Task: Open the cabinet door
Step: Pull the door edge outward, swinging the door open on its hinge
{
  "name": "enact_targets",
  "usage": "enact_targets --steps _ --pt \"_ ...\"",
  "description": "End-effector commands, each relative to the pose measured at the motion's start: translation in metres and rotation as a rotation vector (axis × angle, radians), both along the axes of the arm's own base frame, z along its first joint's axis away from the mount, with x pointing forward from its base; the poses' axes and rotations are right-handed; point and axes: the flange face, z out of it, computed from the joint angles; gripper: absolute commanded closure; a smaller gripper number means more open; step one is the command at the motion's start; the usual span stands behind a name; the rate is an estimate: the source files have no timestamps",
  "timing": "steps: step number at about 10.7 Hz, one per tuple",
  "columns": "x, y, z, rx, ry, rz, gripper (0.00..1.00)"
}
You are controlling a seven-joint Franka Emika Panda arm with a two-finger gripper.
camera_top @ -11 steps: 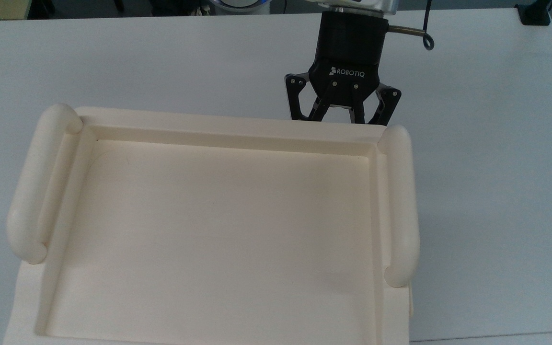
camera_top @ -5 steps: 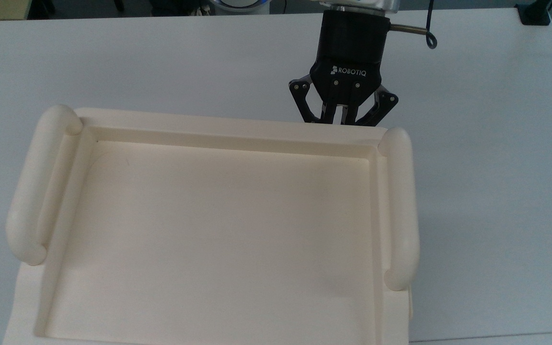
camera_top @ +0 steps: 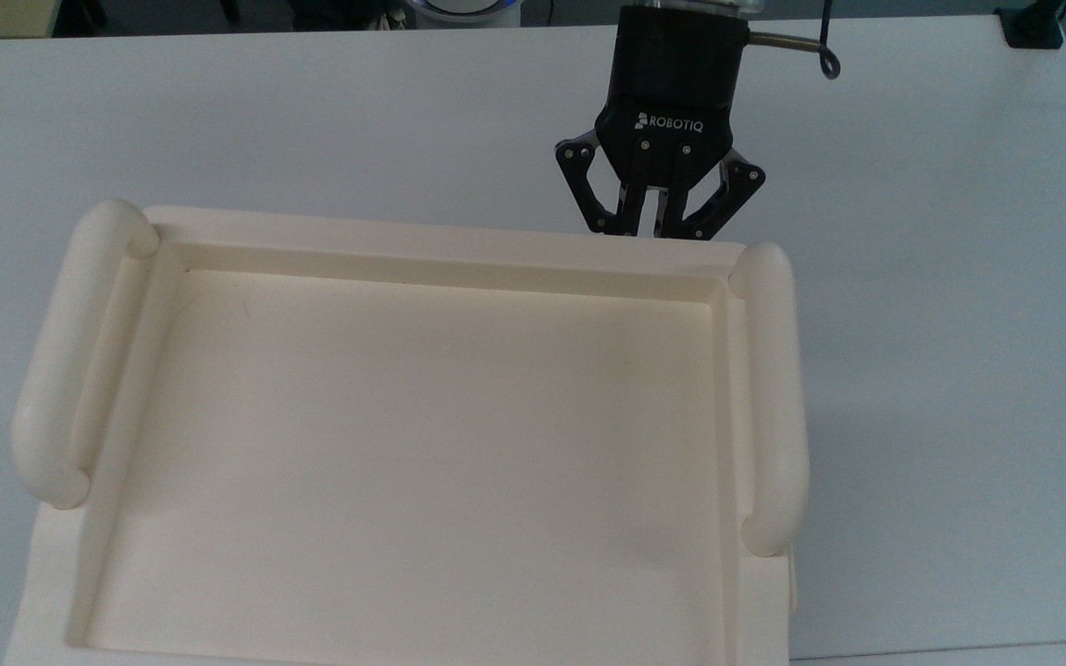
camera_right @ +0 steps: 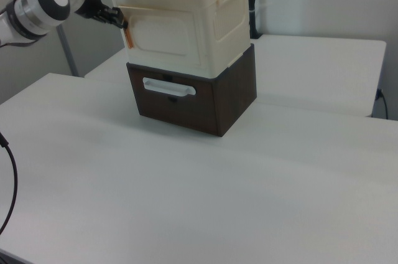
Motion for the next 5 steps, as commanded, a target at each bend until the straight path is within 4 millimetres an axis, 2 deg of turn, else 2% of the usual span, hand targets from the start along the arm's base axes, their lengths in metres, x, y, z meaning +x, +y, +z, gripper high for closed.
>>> enact_targets --steps 1,3,5 --pt "-0.038 -0.029 0.018 -0.003 0.143 -0.018 0.98" --pt "-0.057 -0.041 0.032 -0.001 0.268 0.045 0.98" --pt "-0.080 -0.067 0.052 0.020 0.383 0.079 0.93"
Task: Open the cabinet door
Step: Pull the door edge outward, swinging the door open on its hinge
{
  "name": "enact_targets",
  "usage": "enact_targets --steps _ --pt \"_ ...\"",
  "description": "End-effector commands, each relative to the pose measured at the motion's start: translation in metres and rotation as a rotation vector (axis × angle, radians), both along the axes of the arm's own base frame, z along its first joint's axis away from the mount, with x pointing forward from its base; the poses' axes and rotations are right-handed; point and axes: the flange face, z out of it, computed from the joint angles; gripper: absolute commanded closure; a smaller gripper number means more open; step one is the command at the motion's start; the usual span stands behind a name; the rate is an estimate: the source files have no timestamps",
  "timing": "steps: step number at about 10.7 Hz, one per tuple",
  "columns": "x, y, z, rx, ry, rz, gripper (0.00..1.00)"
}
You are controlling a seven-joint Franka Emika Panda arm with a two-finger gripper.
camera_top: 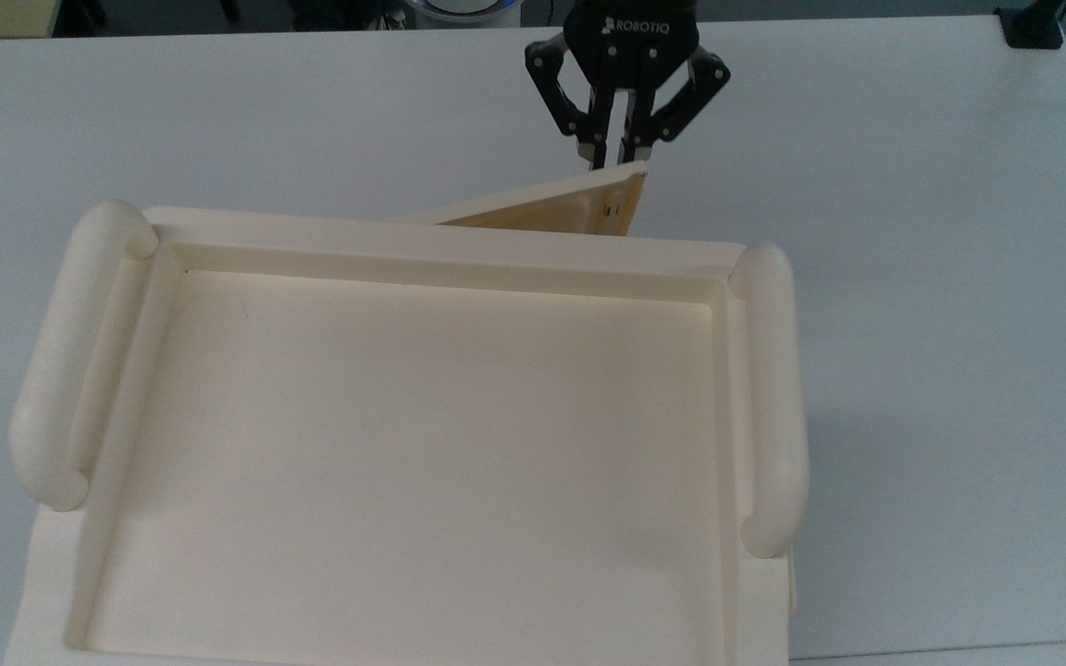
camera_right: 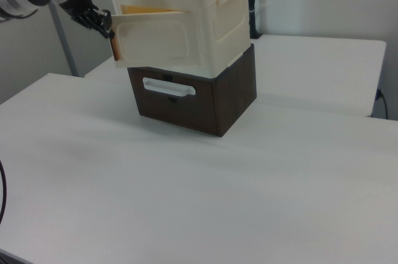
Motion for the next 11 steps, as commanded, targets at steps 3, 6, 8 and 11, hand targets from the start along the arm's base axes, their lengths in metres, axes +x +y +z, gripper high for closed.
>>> enact_targets --steps 3,6,8,11 --pt "-0.039 -0.099 0.016 -0.033 0.274 0.071 0.25" --pt "-0.051 -0.163 0.017 -0.040 0.406 0.064 0.00" --pt "-0.065 -0.180 0.017 -0.043 0.513 0.027 0.00" --pt "-0.088 -0.187 0.021 -0.015 0.620 -0.057 0.00"
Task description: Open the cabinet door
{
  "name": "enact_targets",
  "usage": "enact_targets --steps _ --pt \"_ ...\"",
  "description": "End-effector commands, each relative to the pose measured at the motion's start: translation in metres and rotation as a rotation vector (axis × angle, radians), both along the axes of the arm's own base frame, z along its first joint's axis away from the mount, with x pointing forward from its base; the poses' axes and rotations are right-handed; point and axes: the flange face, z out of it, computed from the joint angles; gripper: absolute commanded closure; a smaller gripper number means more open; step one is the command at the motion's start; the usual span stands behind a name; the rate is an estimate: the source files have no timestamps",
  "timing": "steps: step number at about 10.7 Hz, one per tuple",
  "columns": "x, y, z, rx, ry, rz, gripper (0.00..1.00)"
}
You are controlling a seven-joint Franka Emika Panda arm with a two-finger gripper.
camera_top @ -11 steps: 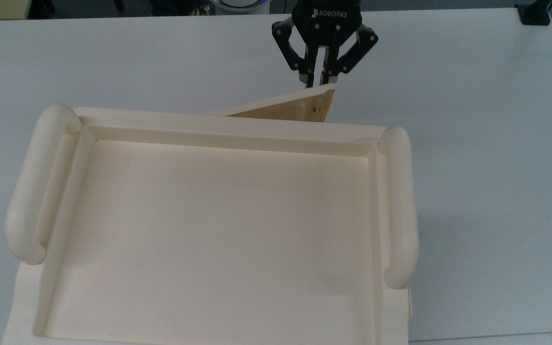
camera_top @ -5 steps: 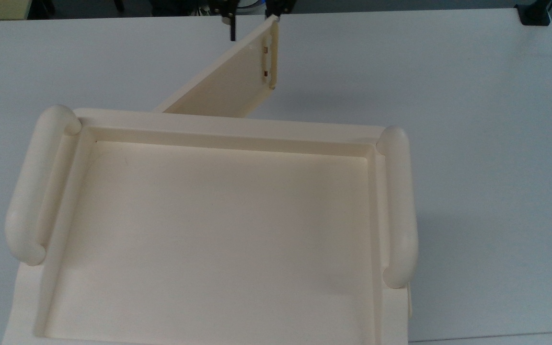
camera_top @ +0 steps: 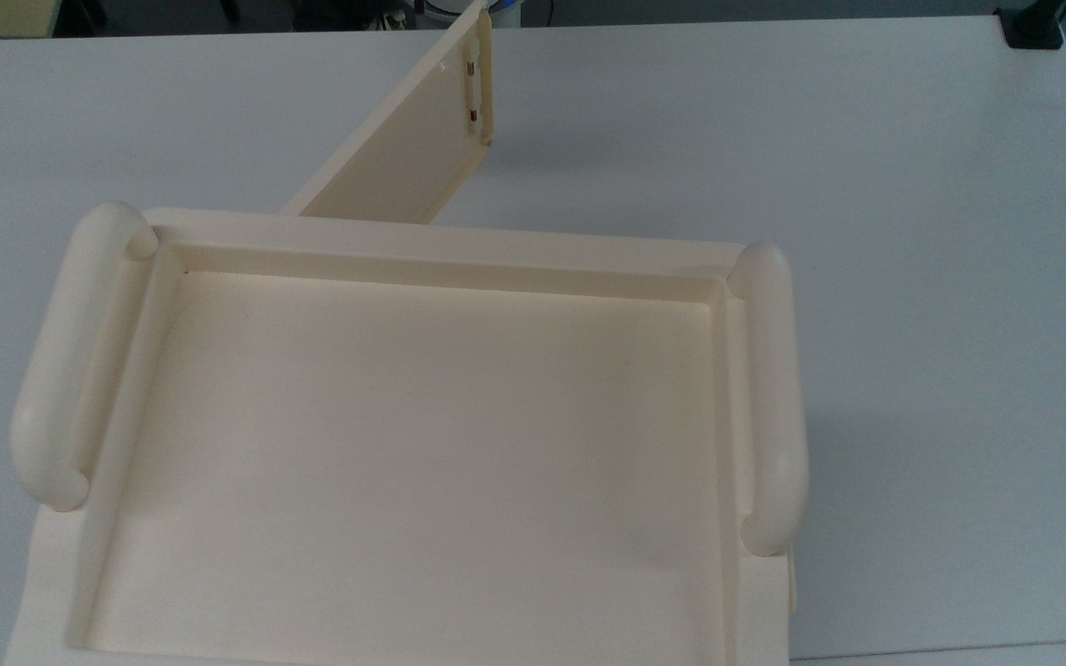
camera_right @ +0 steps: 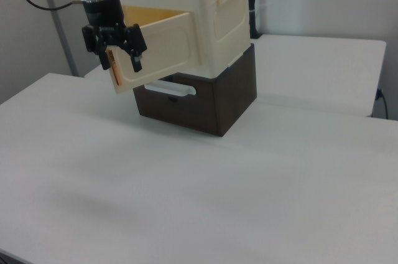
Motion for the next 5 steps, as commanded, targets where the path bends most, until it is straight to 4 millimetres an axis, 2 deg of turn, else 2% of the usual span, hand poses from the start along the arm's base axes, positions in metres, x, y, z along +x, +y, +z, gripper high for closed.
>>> enact_targets --steps 1,5 --pt "-0.0168 -0.0040 0.0051 0.002 0.072 -0.089 0.00" --pt "-0.0126 -0.0134 0.0015 0.006 0.067 -0.095 0.00"
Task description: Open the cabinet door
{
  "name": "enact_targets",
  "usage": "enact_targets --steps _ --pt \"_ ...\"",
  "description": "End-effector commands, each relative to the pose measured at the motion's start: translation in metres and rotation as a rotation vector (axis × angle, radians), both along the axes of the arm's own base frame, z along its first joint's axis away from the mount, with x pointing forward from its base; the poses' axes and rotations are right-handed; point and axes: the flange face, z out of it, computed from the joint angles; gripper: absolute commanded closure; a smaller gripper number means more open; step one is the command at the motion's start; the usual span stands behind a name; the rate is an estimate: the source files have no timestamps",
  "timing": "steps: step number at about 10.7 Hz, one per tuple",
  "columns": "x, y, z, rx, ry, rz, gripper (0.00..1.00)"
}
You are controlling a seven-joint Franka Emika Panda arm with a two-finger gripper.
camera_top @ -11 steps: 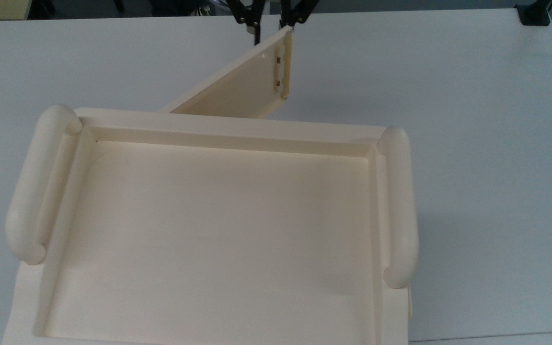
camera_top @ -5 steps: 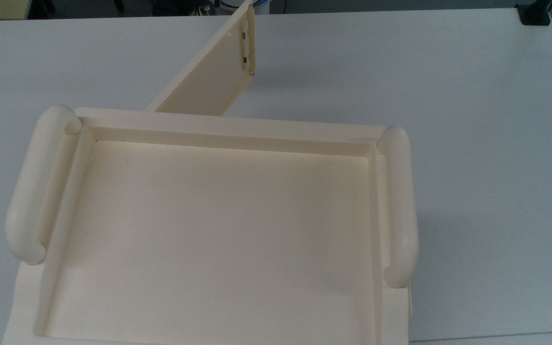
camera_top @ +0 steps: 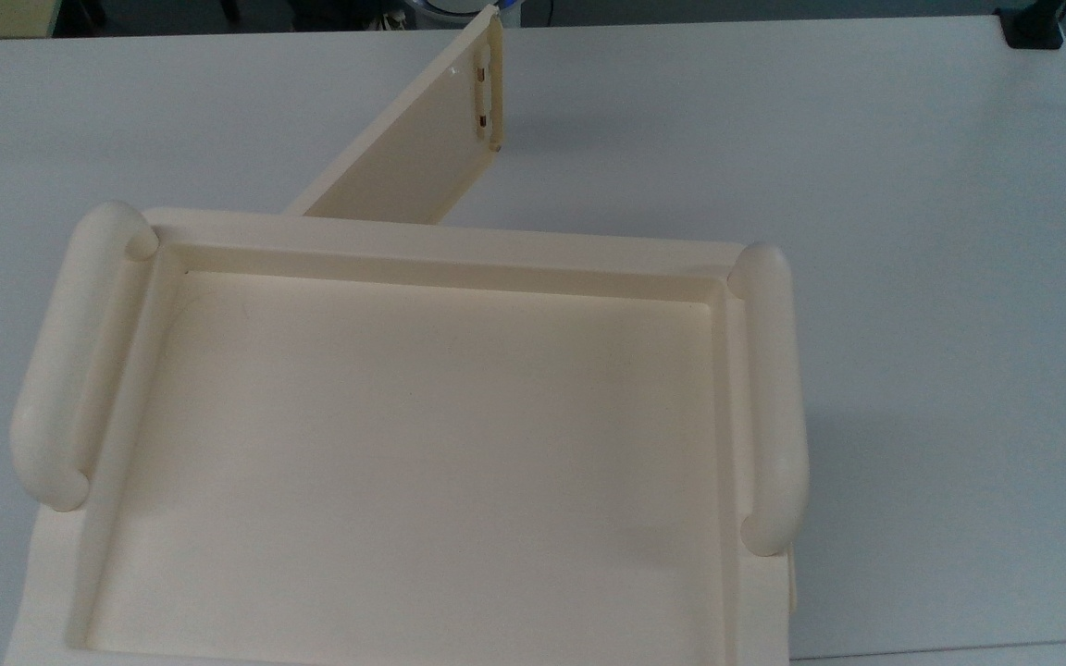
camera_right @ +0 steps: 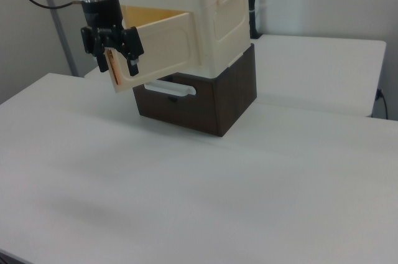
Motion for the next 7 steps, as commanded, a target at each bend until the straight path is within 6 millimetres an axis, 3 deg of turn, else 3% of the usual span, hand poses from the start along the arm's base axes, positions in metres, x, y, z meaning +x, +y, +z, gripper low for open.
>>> enact_targets --steps 1,7 --pt "-0.0033 -0.0054 0.0013 0.005 0.005 -0.019 0.00" --pt "0.0019 -0.0037 0.0004 0.013 -0.019 -0.016 0.00"
